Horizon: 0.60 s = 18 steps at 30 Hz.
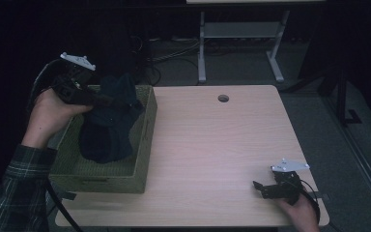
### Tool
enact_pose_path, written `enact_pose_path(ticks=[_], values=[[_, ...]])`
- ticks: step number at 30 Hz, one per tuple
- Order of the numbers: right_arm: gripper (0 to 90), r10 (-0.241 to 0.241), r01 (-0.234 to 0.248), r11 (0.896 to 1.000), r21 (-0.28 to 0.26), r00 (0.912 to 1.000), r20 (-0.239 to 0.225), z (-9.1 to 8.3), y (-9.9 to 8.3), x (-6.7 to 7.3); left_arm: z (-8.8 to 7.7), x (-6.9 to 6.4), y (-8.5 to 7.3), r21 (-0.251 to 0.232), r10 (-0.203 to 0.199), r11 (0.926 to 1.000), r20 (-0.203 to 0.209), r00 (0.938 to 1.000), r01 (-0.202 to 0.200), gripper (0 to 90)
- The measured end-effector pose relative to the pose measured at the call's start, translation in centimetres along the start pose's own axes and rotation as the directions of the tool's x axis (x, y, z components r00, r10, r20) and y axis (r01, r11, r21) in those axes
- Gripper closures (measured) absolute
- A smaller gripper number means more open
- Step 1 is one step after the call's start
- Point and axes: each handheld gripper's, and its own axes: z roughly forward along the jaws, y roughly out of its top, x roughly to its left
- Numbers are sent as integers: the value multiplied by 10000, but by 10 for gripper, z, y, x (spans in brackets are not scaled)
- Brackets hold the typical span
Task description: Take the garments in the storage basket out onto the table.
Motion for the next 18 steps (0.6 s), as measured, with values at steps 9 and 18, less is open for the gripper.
enact_pose_path(ticks=[9,18], values=[[82,20,-20,10000,-9,10000,0,0,0,0,-8,-14,23,-289,484,9984,158,9987,-479,791],[82,15,-15,10000,3,10000,1,0,0,0,-7,-31,42,-531,1015,9937,462,9938,-990,793]])
